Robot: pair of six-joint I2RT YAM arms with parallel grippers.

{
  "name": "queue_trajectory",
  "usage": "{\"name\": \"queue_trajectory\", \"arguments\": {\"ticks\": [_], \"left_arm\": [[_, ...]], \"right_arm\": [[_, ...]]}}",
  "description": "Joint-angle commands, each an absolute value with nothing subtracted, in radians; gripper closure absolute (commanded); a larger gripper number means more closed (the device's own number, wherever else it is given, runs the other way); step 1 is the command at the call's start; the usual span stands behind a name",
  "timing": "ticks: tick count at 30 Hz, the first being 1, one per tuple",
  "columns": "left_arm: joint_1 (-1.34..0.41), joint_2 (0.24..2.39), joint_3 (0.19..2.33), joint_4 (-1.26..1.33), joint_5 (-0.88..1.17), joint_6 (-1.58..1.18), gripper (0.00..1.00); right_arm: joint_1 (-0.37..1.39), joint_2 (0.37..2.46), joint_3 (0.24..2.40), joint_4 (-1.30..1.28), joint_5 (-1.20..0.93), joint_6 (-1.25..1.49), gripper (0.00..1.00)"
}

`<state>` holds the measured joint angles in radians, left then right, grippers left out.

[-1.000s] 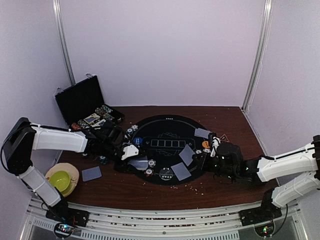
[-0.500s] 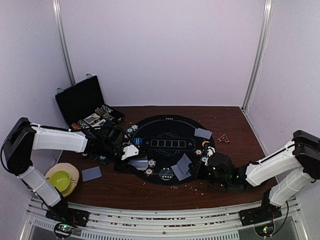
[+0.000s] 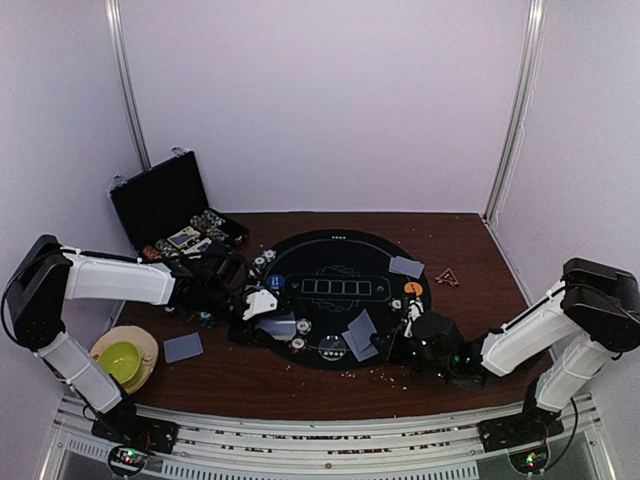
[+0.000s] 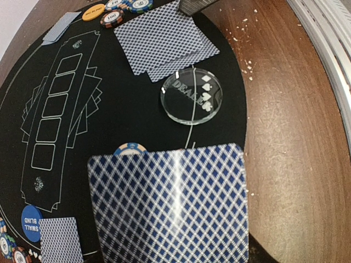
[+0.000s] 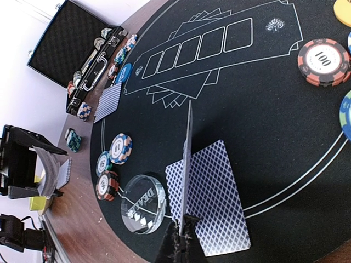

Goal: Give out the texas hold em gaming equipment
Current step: Distribute the poker card in the dealer area.

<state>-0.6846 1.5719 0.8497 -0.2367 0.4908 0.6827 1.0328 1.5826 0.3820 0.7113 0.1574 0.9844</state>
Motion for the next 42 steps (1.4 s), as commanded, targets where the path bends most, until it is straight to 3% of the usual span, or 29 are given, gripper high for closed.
{"name": "queue_trajectory", "arguments": {"ticks": [1, 15, 21, 34, 39, 42], "left_arm": [[-0.688, 1.576, 0.862, -0.204, 0.497, 0.676, 0.48], [-0.688, 1.580, 0.861, -0.204, 0.497, 0.676, 0.48], [-0.688, 1.583, 0.863, -0.204, 0.498, 0.676, 0.48], [-0.688, 1.581, 0.863, -0.204, 0.500, 0.676, 0.48], [-0.688, 1.582, 0.863, -0.204, 0.498, 0.676, 0.48], [-0.687, 1.585, 0.864, -0.204, 0.498, 0.676, 0.48]], "right_arm": [[1.044, 1.583, 0.360, 0.767, 0.119, 1.008, 1.00], [1.045, 1.597, 0.351, 0.738, 0.104, 1.030, 1.00], [1.050, 1.600, 0.378, 0.660, 0.115, 1.021, 0.83], [1.066, 1.529, 0.428, 0.455, 0.229, 0.999, 0.70], [1.080, 1.489, 0.456, 0.367, 0.282, 0.975, 0.57], [1.093, 1.460, 0.494, 0.300, 0.316, 0.940, 0.44]]}}
